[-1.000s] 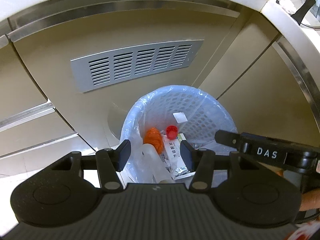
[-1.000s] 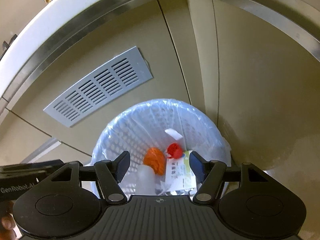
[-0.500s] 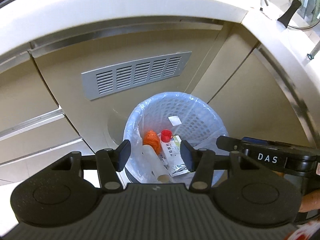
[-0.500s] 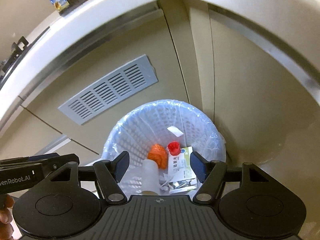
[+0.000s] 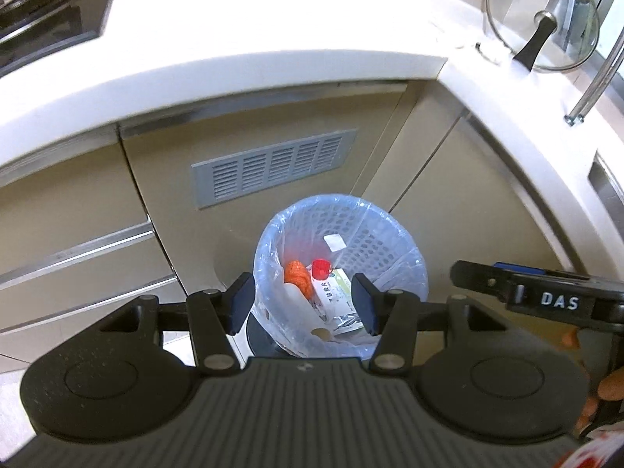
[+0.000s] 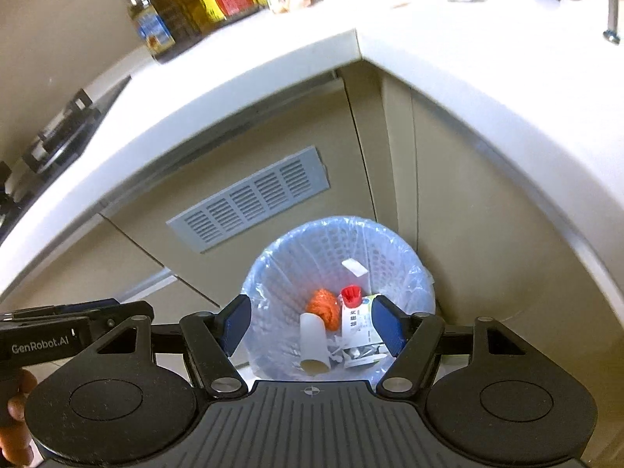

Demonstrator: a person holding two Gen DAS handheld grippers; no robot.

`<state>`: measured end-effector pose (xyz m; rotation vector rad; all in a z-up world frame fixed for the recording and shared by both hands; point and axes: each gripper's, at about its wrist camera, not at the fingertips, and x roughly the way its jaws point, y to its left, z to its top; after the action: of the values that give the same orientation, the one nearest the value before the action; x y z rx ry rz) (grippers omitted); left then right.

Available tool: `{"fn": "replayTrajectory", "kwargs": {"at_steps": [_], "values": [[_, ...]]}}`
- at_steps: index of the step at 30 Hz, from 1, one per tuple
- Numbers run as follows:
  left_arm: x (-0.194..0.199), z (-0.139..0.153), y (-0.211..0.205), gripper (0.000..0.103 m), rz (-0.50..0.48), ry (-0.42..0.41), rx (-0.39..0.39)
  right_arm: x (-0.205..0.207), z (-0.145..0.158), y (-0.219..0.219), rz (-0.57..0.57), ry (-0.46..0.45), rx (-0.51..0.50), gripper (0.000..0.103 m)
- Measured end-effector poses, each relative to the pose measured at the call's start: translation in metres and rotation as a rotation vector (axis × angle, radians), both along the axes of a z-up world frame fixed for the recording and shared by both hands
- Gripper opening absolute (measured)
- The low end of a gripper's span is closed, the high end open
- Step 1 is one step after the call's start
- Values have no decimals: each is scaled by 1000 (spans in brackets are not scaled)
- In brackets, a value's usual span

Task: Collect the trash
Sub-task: 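Raise both open grippers from the bin back toward the counter, then close the right gripper on the crumpled white tissue while the left approaches the clear box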

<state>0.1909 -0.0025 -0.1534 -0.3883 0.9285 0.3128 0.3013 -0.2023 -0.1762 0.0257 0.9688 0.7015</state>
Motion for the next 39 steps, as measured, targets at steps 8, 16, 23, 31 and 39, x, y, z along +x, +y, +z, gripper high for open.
{"fn": "replayTrajectory", "kwargs": {"at_steps": [8,16,23,31,39], "values": [[-11,39,-3,51,-31,-68,41,-15,41,-25,-36,-43,34,68],[-4,65,-7,51,-71,-127,55,-15,68,-48,-76,-88,48,68],[16,83,-7,51,-61,-169,82,8,85,-59,-67,-126,56,68],[65,99,-2,51,-43,-204,112,68,100,-69,-103,-188,80,68],[141,102,-6,51,-60,-217,144,156,109,-82,-193,-247,84,68]]}}
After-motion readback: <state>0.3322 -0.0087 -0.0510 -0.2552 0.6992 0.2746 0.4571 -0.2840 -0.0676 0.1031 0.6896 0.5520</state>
